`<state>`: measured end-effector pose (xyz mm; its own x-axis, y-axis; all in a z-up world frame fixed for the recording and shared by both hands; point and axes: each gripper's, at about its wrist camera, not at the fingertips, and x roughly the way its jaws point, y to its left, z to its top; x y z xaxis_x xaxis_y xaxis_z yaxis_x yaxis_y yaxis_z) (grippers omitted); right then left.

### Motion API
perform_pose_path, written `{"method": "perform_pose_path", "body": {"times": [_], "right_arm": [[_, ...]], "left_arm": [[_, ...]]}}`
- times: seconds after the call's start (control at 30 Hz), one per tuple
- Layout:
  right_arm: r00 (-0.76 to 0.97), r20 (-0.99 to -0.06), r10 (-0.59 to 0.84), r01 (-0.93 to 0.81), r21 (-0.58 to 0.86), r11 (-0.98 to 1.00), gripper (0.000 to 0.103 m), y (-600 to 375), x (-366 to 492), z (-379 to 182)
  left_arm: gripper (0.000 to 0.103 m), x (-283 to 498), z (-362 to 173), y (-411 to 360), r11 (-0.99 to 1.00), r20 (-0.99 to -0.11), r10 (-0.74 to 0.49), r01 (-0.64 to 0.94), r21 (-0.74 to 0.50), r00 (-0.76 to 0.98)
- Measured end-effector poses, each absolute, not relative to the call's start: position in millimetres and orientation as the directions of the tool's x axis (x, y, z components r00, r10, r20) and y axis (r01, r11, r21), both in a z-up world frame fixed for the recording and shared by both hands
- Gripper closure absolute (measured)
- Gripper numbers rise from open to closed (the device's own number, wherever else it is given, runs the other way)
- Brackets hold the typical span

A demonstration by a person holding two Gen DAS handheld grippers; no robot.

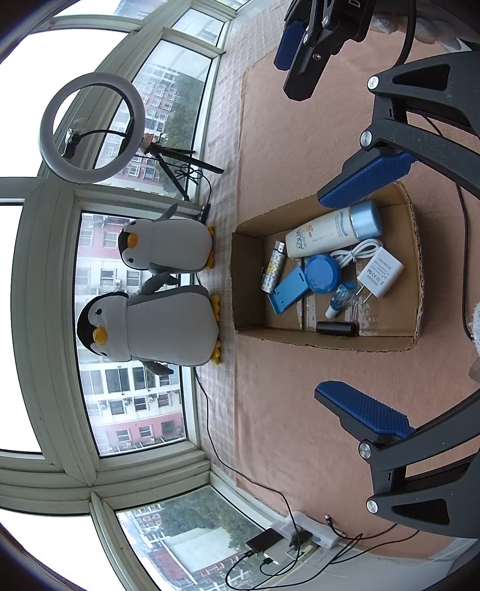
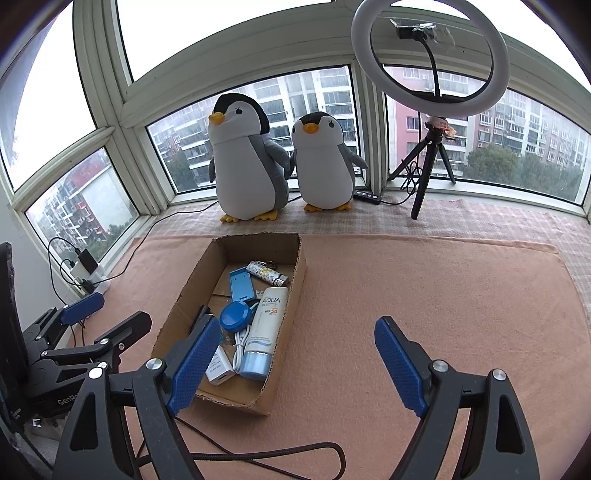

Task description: Organize rigid objects

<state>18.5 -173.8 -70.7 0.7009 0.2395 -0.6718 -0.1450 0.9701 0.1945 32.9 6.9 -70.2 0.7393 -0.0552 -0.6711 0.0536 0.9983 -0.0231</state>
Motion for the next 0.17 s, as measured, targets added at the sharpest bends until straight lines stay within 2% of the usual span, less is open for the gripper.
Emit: {"method": "perform_pose_path", "body": {"times": [0.17], "right_arm": [[0.699,-0.673,0.24,-0.146,0.194,0.97,0.02,-173.8,18.8,-71.2]], "left_arm": [[0.006,33.8,-71.6,8.0,0.999,-0.676,-0.048,0.047,-0.02,0.736]]}}
